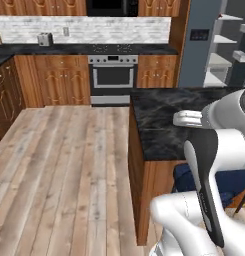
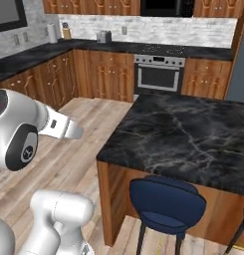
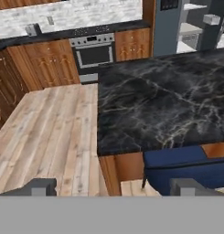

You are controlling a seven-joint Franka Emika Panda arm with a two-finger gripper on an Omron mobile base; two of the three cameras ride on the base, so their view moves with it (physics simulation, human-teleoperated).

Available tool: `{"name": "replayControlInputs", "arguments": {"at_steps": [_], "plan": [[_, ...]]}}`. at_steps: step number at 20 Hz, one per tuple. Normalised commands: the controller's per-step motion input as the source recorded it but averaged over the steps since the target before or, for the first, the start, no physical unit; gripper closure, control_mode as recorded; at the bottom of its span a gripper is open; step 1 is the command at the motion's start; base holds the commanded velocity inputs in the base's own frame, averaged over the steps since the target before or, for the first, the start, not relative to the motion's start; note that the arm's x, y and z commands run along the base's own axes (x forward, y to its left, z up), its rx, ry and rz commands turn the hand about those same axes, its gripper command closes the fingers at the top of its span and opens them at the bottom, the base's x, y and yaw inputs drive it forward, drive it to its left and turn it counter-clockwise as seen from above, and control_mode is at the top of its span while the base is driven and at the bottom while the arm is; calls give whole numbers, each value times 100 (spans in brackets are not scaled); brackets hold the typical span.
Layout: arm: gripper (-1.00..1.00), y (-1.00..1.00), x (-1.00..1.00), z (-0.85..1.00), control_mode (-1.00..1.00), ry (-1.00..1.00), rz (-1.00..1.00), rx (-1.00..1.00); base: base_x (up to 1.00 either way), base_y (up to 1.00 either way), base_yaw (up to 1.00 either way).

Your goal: Take the cheese, chicken drumstick, and bell pepper from the fridge and place them on the plate on the dining counter to create an appetizer plate.

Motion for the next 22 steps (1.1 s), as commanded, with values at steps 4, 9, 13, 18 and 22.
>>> {"name": "replayControlInputs", "arguments": {"at_steps": [4,9,13,18,22], "plan": [[-100,0,0,0,100,0,0,0,23,100,0],[-100,0,0,0,100,0,0,0,36,100,-2],[-100,0,0,0,100,0,0,0,92,89,-17],[-100,0,0,0,100,0,0,0,100,23,-20],[-100,0,0,0,100,0,0,0,100,1,-8]]}}
